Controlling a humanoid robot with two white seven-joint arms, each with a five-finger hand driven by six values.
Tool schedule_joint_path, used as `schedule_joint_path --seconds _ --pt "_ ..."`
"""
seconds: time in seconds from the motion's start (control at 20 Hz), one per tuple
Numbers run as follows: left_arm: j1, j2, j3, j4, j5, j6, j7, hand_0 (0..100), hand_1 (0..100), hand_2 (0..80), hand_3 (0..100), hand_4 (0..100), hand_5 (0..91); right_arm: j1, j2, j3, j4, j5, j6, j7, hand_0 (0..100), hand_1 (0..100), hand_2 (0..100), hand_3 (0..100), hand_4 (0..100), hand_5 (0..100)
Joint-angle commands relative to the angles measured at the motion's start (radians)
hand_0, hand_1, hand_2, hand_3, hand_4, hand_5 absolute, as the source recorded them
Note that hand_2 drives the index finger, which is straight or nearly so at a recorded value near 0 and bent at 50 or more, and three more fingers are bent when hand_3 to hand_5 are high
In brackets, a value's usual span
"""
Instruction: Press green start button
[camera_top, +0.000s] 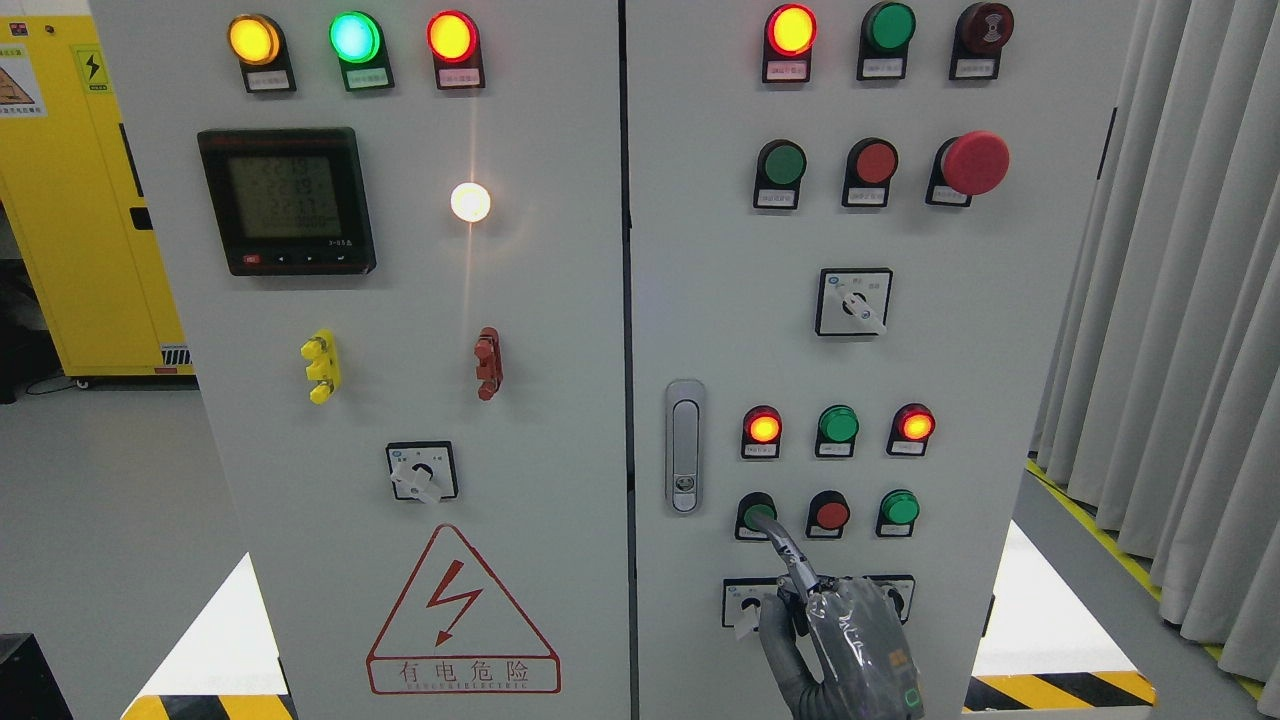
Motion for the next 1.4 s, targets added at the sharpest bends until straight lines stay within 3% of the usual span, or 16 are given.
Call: schedule_joint_path --seconds 0.0,0.25,0.35,0.5,0.6,0.9,1.35 --pt "0.000 0.000 0.000 -0.001 0.000 0.000 0.000 12 56 0.0 0 0 0.0 0.051 -0.035 0.047 -0.091 -0.137 -0.001 0.004 100 100 0 83 91 95" --pt "0.000 0.000 0.000 -0.001 0.000 0.000 0.000 12 56 0.0 0 0 0.0 0.130 -0.040 0.081 -0.132 -0.364 -0.001 0.015 97 91 2 58 72 75" --pt "0.000 0.000 0.000 0.000 0.000 0.000 0.000 12 56 0.0 0 0 0.0 0.156 -0.040 0.099 -0.166 -0.476 0.004 0.016 96 83 3 38 48 52" --pt "0.000 0.000 0.000 -0.001 0.000 0.000 0.000 12 56 0.0 0 0 0.0 0.215 -0.042 0.124 -0.207 -0.581 0.008 0.016 97 78 1 23 30 28" --pt "0.000 0.000 0.000 0.000 0.000 0.000 0.000 12 56 0.0 0 0 0.0 0.261 -0.040 0.128 -0.214 -0.589 0.001 0.016 93 75 0 17 25 22" --pt "0.000 0.000 0.000 -0.001 0.000 0.000 0.000 12 56 0.0 0 0 0.0 0.295 -0.040 0.148 -0.226 -0.590 -0.001 0.016 79 71 0 10 20 17" --pt "0.000 0.000 0.000 0.000 0.000 0.000 0.000 12 56 0.0 0 0 0.0 0.309 -0.042 0.148 -0.226 -0.590 -0.001 0.016 69 70 0 9 19 15"
